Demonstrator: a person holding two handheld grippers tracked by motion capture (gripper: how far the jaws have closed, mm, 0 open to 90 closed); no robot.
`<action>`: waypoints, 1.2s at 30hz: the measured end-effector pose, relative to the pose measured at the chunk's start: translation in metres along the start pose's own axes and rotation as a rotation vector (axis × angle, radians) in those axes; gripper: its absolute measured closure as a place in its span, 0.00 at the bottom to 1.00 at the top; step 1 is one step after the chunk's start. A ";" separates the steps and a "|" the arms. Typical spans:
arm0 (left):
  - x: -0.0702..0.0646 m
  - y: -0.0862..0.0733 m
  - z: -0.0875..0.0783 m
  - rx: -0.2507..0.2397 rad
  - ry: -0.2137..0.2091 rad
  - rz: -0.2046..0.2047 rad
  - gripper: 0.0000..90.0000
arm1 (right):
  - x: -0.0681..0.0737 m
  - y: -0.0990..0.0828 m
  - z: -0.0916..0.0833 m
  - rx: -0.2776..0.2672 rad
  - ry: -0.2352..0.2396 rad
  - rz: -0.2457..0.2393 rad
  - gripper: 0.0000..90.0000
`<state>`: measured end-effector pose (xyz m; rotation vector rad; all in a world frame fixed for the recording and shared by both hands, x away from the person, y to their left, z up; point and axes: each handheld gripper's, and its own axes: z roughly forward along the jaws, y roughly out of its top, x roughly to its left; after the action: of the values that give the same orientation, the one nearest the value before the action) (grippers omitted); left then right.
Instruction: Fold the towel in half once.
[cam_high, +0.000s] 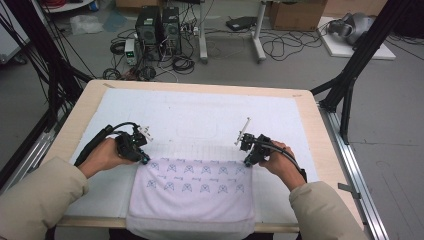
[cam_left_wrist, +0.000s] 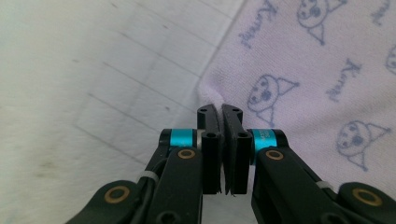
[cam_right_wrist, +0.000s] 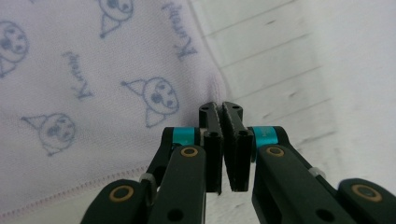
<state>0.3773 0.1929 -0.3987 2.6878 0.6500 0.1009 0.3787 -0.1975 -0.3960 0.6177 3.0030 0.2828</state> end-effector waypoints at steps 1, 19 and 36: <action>0.001 0.001 -0.003 -0.012 0.014 -0.006 0.96 | 0.000 0.000 -0.002 -0.009 -0.017 -0.007 0.97; 0.057 0.056 -0.046 -0.093 0.204 -0.043 0.97 | -0.046 0.017 -0.047 -0.156 -0.286 0.090 0.97; 0.095 0.064 -0.017 -0.168 0.206 -0.022 0.74 | -0.084 0.037 -0.043 -0.173 -0.275 0.130 0.70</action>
<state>0.4864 0.1887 -0.3605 2.5274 0.6990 0.4122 0.4657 -0.2047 -0.3450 0.7664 2.6479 0.4212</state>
